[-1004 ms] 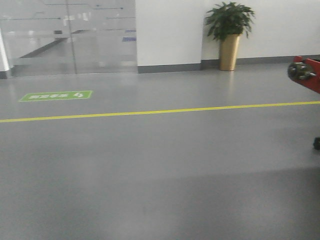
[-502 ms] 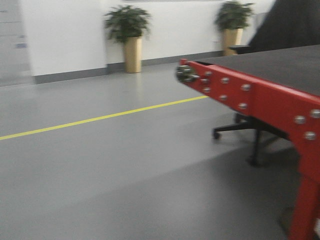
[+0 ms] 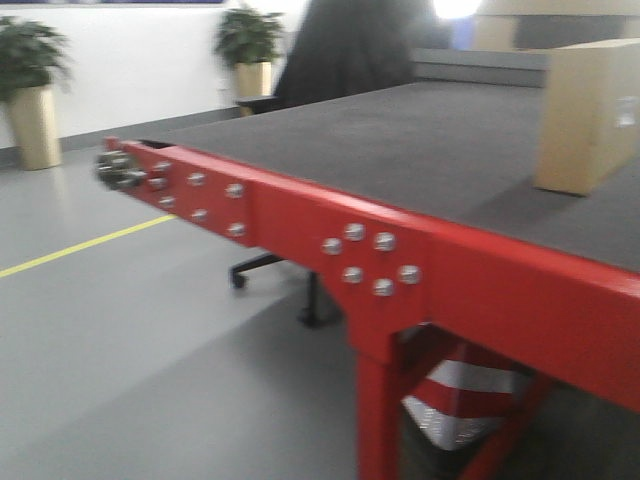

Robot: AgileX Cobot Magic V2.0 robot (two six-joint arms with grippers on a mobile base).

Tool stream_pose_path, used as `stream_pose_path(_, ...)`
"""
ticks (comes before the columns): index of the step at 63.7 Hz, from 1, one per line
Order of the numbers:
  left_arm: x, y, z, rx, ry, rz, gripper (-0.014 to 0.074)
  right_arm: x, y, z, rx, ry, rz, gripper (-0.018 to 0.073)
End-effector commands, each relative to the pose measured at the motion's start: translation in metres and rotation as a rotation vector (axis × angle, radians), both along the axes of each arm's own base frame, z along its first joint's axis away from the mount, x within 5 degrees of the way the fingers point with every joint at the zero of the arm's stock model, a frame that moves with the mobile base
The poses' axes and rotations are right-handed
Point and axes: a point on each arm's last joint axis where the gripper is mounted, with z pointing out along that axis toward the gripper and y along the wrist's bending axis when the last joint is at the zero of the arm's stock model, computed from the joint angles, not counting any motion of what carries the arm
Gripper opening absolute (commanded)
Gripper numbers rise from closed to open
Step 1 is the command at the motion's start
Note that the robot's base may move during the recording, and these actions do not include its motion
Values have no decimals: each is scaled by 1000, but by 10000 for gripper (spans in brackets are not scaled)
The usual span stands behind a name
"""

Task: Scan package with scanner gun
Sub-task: 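Turn the base to face the tan box and orange scanner gun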

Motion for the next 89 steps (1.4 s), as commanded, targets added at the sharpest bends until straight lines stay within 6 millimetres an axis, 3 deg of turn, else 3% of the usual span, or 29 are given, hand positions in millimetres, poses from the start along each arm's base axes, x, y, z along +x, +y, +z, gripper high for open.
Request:
stream_pose_path(1,-1,0,3,-5,-21,-4,-111,0,0,2,-6,-19,-1,-154)
stream_pose_path(63,-1,0,3,-5,-21,-8,-111,-1,-4,2,-7,-19,-71,-154)
stream_pose_path(89,-1,0,3,-5,-21,-4,-111,0,2,2,-6,-19,34,-154)
